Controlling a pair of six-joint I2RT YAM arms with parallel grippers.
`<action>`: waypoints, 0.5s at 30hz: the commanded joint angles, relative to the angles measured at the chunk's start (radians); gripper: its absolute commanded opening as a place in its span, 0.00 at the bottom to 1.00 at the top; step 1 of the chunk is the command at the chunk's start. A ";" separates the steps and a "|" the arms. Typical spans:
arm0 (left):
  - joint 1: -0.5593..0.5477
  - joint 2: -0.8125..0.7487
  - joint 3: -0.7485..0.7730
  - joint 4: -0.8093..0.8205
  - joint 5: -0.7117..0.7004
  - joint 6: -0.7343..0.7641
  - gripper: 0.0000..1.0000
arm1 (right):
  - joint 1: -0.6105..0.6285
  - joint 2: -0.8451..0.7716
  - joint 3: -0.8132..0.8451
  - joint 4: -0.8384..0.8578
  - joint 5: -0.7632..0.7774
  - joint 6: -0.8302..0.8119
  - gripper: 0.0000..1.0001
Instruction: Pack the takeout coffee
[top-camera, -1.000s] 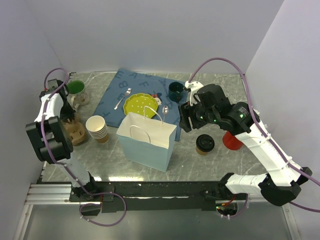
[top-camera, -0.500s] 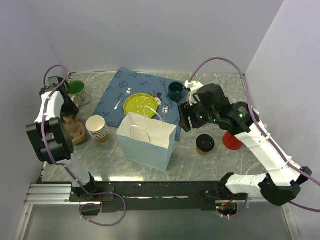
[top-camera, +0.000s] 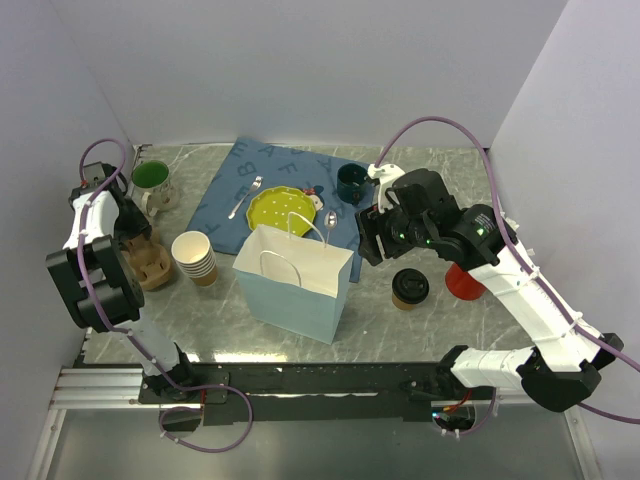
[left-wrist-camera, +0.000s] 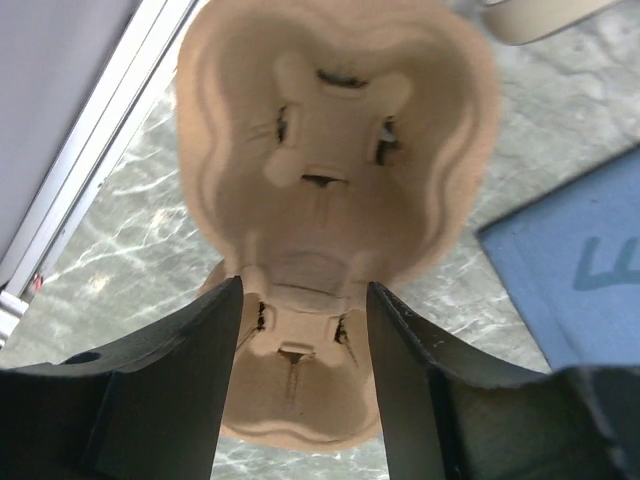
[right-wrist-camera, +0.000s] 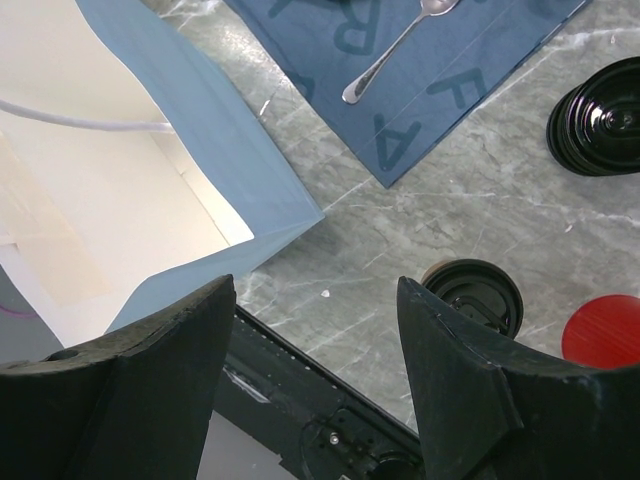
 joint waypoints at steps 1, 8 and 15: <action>-0.004 -0.023 0.003 0.056 0.051 0.028 0.59 | -0.003 -0.016 0.003 0.029 0.010 -0.018 0.73; -0.004 0.006 0.017 0.038 0.035 0.028 0.57 | -0.004 -0.028 -0.016 0.027 0.017 -0.026 0.73; -0.003 0.012 0.000 0.044 0.021 0.033 0.57 | -0.004 -0.027 -0.023 0.035 0.014 -0.010 0.74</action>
